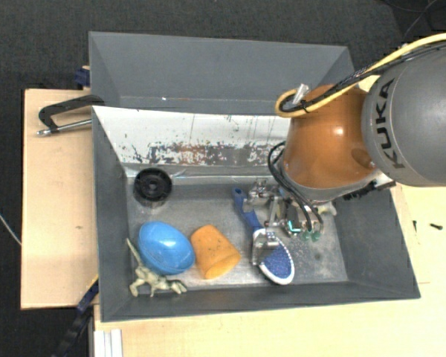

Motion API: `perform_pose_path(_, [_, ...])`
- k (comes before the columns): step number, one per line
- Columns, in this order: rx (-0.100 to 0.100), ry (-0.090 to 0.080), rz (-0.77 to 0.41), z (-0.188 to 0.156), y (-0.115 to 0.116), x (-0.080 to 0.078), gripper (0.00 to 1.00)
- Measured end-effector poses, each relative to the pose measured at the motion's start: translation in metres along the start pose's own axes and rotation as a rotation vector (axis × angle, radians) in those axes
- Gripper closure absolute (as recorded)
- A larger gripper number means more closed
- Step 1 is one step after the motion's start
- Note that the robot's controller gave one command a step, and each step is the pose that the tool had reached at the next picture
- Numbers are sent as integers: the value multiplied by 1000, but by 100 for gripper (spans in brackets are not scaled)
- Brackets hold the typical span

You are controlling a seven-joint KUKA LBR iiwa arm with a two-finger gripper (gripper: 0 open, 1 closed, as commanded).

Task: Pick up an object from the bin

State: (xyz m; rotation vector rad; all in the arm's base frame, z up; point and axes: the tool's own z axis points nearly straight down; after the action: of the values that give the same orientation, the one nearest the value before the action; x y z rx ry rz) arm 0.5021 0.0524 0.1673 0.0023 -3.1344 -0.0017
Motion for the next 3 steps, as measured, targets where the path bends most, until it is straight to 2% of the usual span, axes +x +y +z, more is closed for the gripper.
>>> perform_pose_path(1, [3,35,146,90,51,-5,0])
perform_pose_path(2, [-16,17,338,86,88,-8,0])
perform_pose_path(3, [-21,9,339,85,90,-10,100])
